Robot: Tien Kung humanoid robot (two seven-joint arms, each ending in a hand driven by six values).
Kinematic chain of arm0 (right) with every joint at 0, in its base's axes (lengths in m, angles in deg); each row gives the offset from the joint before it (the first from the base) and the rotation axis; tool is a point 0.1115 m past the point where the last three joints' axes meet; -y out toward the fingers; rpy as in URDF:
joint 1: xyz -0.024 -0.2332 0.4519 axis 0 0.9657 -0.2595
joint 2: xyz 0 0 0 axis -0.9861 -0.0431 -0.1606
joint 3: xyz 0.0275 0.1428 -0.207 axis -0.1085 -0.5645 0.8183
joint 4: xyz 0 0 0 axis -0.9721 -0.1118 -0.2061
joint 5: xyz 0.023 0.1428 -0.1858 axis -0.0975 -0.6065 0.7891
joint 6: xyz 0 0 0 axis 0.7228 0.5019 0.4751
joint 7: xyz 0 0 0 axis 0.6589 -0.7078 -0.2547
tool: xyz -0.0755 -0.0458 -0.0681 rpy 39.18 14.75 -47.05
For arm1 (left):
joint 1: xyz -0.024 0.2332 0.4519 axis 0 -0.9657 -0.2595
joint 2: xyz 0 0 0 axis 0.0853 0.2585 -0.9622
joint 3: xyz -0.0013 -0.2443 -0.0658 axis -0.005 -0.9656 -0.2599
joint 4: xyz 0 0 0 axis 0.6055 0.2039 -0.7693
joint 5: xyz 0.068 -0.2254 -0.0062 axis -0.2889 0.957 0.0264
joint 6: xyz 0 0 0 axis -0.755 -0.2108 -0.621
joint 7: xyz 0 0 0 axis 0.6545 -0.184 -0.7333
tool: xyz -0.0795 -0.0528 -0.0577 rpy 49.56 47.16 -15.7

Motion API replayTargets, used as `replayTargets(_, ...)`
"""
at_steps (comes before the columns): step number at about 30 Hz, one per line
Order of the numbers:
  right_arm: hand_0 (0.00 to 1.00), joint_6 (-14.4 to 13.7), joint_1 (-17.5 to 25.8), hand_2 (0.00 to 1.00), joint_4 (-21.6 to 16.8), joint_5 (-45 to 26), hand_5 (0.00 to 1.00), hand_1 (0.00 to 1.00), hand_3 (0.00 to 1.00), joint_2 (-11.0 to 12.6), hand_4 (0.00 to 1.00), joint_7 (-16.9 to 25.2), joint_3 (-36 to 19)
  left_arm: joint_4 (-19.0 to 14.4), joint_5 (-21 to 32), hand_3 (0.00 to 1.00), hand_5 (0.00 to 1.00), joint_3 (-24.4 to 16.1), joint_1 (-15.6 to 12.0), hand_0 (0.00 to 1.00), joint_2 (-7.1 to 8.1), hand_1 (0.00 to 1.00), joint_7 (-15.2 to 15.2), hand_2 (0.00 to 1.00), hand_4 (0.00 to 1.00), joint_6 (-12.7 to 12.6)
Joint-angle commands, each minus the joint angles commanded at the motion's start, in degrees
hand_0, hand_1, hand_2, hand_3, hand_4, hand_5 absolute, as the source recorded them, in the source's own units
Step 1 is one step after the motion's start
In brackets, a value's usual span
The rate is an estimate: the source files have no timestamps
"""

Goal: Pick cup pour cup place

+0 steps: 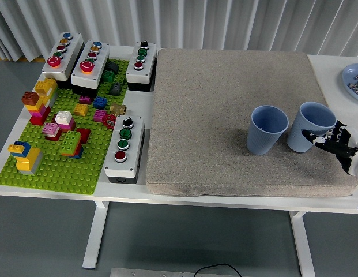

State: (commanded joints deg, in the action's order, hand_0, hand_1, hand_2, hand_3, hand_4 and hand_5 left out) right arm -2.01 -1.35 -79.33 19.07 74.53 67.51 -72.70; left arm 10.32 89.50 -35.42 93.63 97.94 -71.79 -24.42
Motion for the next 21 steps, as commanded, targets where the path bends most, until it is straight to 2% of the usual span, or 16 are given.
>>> replayTargets(1,0.871,0.2,0.0,0.775,0.0,-0.2,0.242,0.805,0.850,0.0,0.788,-0.1,0.0,0.0,0.0,0.626,0.925,0.0,0.0,0.701,0.02,0.712,0.0,0.722,0.493,0.0)
replayTargets(12,0.884,1.6,0.0,0.801,0.3,0.7,0.267,0.812,0.876,0.0,0.809,-1.1,-0.5,0.0,-0.1,0.625,0.927,0.0,0.0,0.701,0.02,0.713,0.0,0.721,0.493,0.0)
replayTargets(21,0.897,3.9,0.4,0.834,-0.1,2.1,0.278,0.826,0.890,0.2,0.821,-1.9,-1.8,0.0,-0.1,0.625,0.928,0.0,0.0,0.701,0.03,0.712,0.0,0.720,0.494,0.0)
